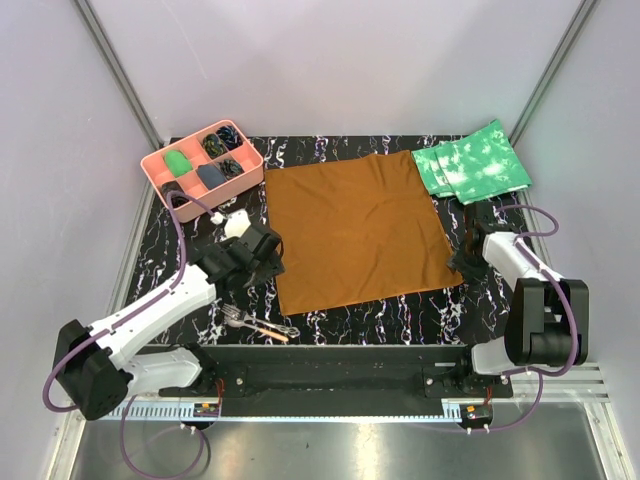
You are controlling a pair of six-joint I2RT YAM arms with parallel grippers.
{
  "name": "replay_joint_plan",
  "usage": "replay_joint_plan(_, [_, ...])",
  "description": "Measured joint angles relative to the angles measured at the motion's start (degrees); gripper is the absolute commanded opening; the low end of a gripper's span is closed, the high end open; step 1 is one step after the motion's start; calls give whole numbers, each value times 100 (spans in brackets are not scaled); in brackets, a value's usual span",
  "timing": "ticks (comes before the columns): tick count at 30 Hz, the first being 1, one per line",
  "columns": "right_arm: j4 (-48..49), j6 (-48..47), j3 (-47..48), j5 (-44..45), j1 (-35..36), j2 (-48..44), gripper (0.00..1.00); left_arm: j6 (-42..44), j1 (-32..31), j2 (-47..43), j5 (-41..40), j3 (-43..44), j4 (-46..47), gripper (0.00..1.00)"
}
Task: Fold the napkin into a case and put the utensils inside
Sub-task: Pick up the flattened napkin from the center of the board.
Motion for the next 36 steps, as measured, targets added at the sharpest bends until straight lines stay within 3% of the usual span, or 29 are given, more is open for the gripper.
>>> replay_joint_plan(6, [260,-2,-17,-28,-15,170,51,-48,-63,146,125,-2,-2,62])
replay_joint_plan(20, [472,59,-149,-398,-282,527,50,-673,-754,636,122,-175,0,68])
replay_joint_plan(24, [463,63,-151,-527,-411,527,29,-804,-796,647,125,-208,20,68])
replay_joint_plan(31, [496,61,-162,-627,-474,525,21,-957,-811,874,151,-315,85,67])
replay_joint_plan(36, [621,66,-282,-664,-474,409,8,-953,-813,1257,264,-313,179,59])
